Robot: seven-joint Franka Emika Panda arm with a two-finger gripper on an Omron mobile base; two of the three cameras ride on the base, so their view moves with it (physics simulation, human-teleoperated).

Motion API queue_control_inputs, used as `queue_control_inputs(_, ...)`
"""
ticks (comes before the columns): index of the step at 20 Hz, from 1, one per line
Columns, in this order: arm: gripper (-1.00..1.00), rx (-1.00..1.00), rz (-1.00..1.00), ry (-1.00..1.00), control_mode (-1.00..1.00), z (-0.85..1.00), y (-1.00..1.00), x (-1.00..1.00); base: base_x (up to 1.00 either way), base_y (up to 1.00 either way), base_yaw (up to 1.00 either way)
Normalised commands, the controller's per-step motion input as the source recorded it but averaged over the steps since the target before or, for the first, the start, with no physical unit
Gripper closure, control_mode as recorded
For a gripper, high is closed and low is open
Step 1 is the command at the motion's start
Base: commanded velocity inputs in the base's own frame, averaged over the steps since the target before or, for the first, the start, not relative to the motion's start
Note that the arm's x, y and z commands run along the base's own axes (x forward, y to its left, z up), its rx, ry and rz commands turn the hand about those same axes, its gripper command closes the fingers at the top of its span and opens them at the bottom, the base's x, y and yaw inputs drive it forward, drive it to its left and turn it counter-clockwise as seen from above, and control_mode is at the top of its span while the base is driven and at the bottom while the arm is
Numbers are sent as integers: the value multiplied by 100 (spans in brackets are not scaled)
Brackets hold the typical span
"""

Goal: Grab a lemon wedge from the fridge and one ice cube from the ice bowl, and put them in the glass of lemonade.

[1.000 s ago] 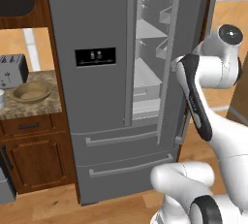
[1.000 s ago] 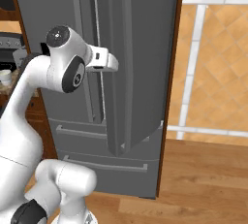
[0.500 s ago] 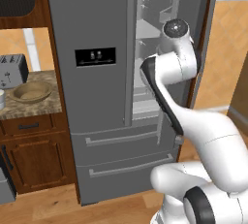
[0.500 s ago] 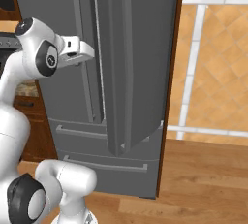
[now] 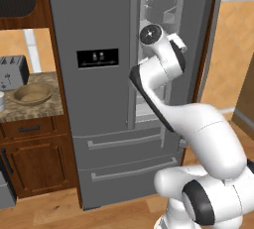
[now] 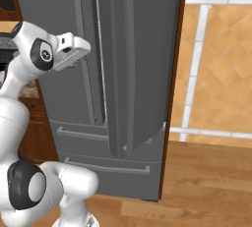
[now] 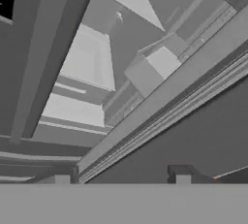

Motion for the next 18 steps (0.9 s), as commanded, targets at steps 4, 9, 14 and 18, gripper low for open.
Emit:
queue_control_inputs(4, -100, -43, -12, 19, -100, 0, 0, 64, 0, 0, 0)
queue_control_inputs(9, -100, -32, -15, 13, -100, 0, 0, 36, 0, 0, 0)
queue_control_inputs(14, -100, -13, -11, 3, -100, -2, -11, 4, 0, 0, 0)
queue_control_inputs(18, -100, 0, -5, 0, -100, -7, -41, 0, 0, 0, 0)
